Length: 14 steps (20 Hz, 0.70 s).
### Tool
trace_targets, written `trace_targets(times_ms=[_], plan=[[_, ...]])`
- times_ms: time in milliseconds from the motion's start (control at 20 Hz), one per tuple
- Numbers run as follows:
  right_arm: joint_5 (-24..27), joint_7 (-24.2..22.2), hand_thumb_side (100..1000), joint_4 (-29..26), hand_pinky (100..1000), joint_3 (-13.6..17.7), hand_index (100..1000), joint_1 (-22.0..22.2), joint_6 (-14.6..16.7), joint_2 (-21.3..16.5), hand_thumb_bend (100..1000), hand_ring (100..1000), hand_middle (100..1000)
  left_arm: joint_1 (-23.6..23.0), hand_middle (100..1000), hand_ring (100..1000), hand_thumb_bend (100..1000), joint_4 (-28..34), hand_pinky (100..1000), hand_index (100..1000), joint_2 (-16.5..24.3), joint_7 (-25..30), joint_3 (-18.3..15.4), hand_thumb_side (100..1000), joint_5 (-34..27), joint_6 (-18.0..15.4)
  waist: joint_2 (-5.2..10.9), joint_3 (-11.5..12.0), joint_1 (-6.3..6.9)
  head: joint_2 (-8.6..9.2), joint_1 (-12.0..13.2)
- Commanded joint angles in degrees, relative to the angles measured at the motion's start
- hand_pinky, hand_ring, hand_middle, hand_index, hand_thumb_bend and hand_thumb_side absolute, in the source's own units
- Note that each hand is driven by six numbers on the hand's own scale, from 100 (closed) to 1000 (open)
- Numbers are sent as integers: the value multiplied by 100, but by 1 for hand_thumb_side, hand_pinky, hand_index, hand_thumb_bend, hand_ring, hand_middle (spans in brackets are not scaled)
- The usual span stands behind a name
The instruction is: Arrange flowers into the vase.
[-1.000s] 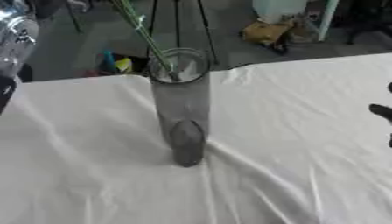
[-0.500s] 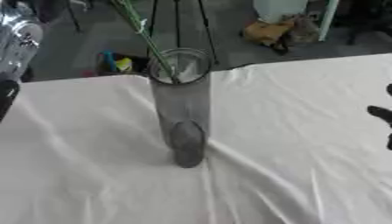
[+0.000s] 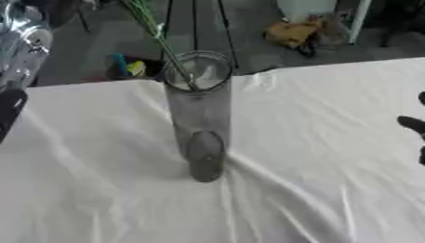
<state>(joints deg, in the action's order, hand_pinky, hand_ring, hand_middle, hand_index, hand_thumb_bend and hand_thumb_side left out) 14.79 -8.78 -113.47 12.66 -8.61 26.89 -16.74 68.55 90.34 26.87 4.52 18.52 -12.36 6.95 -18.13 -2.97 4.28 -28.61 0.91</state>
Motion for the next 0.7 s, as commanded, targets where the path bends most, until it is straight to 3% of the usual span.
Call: trace_targets(times_ms=[50, 700], plan=[[-52, -32, 1000, -112, 800, 4, 490, -63, 3, -30, 100, 957, 312, 111, 100, 100, 100, -11, 100, 365, 33, 37, 3, 612, 100, -49, 0, -13, 64, 78, 18], [-139, -90, 1000, -112, 806, -15, 491, -110, -33, 34, 100, 972, 310, 161, 100, 100, 100, -185, 100, 368, -103, -59, -13, 607, 324, -317, -95, -80, 94, 151, 51]])
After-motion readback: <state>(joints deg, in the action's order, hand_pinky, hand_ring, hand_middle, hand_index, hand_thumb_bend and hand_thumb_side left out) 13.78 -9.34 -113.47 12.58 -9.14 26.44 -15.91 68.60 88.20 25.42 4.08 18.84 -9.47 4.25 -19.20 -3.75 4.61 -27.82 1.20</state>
